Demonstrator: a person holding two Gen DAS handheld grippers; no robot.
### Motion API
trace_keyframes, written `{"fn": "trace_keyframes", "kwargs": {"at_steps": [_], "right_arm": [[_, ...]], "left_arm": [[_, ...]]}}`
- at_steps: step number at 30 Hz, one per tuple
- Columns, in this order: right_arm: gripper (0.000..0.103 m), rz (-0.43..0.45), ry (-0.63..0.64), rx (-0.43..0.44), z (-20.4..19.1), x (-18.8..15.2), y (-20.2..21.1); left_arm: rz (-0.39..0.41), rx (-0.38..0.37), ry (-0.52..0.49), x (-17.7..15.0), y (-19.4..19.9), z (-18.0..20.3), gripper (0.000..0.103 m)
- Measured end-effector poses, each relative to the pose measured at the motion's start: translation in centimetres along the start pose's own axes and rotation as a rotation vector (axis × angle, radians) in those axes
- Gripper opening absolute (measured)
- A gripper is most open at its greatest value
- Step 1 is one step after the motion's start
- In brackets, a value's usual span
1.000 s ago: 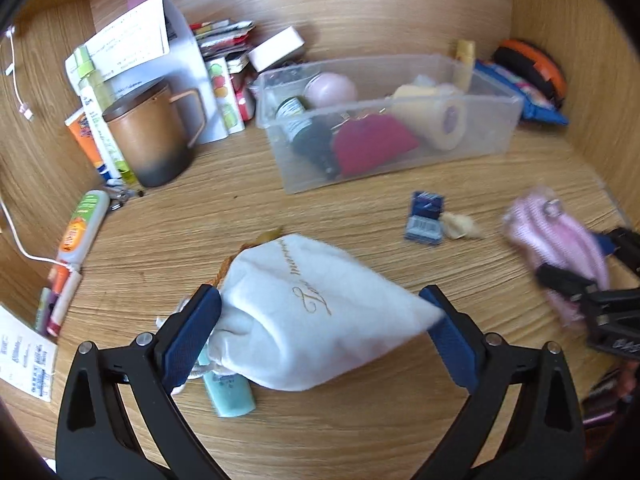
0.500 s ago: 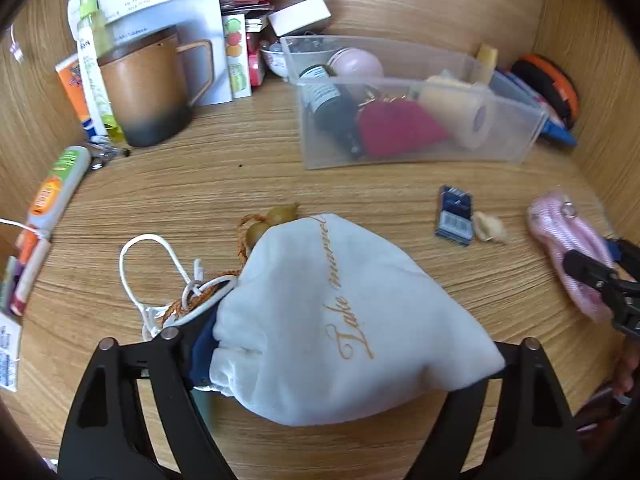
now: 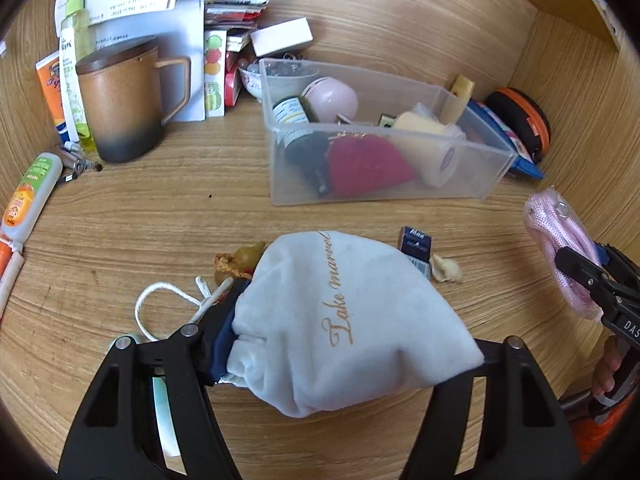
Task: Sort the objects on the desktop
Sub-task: 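Carry the white pouch and pink rope bag over the clear box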
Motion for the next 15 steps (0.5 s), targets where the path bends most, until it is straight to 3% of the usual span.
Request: {"fn": "trace_keyframes", "kwargs": {"at_steps": [15], "right_arm": [[0.059, 0.06, 0.036, -0.015, -0.5, 3.3, 0.5]], "left_arm": [[0.106, -0.047, -0.03, 3.3, 2.8, 0.9, 0.067]]}}
Point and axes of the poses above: each gripper's, at about its wrist camera, not at the fingertips, and y roughly against the way its jaws point, z to its right, x to its top, the point moved 2 cm from there along -y, roughly the way its jaws point, and after that the axes turned 9 degrees about -x, right-handed, at the moved point
